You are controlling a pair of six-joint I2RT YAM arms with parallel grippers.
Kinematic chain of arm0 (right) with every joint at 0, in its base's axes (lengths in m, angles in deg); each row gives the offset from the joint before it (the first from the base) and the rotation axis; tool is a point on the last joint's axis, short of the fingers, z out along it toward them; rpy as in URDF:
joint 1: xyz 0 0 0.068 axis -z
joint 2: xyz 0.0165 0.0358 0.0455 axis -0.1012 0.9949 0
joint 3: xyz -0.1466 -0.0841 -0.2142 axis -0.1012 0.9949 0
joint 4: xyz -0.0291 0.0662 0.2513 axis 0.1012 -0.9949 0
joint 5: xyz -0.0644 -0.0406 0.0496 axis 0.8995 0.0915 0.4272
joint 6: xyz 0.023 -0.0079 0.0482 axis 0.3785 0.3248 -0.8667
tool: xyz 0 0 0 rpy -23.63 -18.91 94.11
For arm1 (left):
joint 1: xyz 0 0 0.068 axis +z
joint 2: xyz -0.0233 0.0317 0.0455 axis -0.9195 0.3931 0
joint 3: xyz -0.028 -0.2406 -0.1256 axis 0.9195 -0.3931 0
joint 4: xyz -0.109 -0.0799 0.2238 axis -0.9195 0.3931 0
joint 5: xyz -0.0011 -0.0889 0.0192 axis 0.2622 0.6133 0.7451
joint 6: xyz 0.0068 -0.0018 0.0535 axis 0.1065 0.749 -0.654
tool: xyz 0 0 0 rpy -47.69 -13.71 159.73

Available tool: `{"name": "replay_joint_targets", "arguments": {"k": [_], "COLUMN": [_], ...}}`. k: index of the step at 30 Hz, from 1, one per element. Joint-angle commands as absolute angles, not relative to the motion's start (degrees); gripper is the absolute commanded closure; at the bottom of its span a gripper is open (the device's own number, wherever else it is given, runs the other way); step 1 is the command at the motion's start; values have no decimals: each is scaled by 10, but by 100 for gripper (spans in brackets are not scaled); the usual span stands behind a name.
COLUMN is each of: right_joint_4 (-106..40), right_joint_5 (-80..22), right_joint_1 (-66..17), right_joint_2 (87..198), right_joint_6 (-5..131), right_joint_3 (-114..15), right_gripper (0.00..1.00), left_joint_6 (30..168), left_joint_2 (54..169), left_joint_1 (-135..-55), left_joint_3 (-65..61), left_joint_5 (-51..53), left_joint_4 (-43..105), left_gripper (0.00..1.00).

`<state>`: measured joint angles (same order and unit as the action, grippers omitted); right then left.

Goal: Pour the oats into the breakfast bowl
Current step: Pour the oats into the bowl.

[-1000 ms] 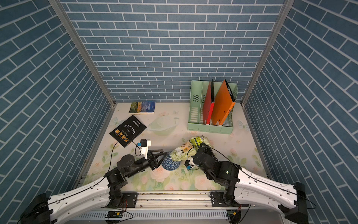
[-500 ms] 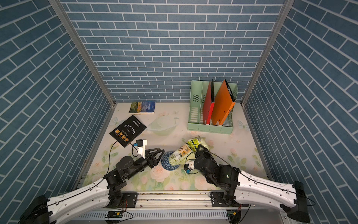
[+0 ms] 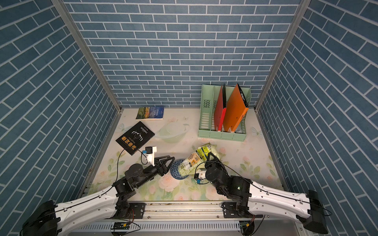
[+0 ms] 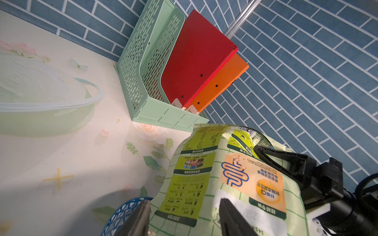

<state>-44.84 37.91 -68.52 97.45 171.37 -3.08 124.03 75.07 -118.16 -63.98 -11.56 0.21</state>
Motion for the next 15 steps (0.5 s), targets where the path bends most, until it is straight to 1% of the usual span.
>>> {"name": "replay_joint_targets", "arguments": {"k": [1,15], "right_joint_4": [-354,-362], "right_joint_5": [427,436], "right_joint_1": [-695,-710], "right_joint_2": [957,981], "right_joint_6": [1722,1728], "right_joint_3": [-45,-36], "right_gripper": [100,100], "left_joint_6": [1243,1247], "left_joint_2": [751,756], "left_joint_1": [-1184,-1184], "left_joint_3": [-650,-653], "left_joint_5": [-121,-124], "left_joint_4": [-18,-23], "left_gripper": [41,41]}}
